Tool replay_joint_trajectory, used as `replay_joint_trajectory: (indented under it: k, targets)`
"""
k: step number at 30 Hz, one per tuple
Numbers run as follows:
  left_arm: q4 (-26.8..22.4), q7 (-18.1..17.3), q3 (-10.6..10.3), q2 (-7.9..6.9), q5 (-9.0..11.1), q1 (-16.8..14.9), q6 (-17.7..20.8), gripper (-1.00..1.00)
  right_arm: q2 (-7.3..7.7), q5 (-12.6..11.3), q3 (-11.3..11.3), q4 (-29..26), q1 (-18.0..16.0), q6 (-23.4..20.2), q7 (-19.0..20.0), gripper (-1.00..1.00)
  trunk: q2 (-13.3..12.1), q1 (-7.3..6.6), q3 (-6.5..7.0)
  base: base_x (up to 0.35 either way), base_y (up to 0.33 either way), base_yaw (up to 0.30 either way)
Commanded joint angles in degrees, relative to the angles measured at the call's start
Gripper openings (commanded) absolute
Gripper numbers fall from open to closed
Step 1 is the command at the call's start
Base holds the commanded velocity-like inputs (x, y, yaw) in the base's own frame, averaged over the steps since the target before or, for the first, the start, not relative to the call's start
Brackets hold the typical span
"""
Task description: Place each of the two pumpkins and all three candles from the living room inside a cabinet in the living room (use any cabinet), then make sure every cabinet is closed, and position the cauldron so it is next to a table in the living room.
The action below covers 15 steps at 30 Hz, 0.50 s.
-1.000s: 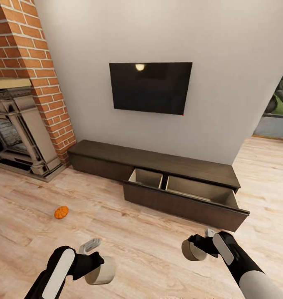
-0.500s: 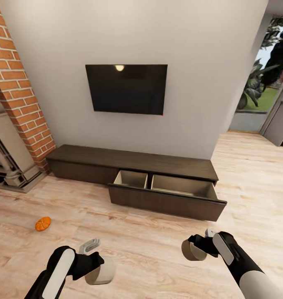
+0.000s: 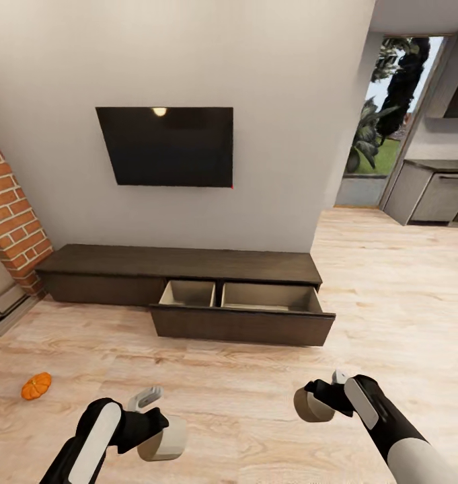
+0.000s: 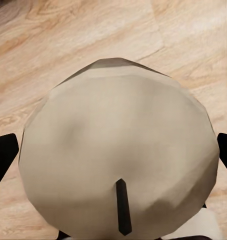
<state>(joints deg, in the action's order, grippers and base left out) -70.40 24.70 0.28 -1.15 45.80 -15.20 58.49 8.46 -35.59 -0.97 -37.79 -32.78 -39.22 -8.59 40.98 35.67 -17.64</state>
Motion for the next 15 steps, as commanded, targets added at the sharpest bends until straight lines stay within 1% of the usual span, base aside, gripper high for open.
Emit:
replay_joint_trajectory:
  k: [1,11,13,15]
  targets:
    - [0.00,0.00,-0.01,0.00,0.17,0.00,-0.06,-1.00,0.00,-0.09,0.00,-0.01,-0.01,0.02,-0.02,-1.00,-0.42,-0.23,0.19,0.000,0.000,-0.280]
    - [0.00,0.00,-0.01,0.01,0.21,0.00,-0.10,-1.00,-0.02,-0.09,0.00,-0.01,-0.01,0.06,-0.02,-1.00,-4.43,-2.42,1.98,0.000,0.000,-0.279]
    - [0.00,0.00,-0.01,0.01,0.24,0.00,-0.12,-1.00,0.00,-0.06,0.00,-0.05,-0.01,0.15,-0.02,-1.00,-5.23,-2.86,2.32,0.000,0.000,-0.196]
    - [0.00,0.00,-0.01,0.01,0.25,0.00,-0.13,-1.00,0.04,-0.03,0.00,-0.08,-0.01,0.23,-0.02,-1.00,-6.03,-3.30,2.64,0.000,0.000,-0.085]
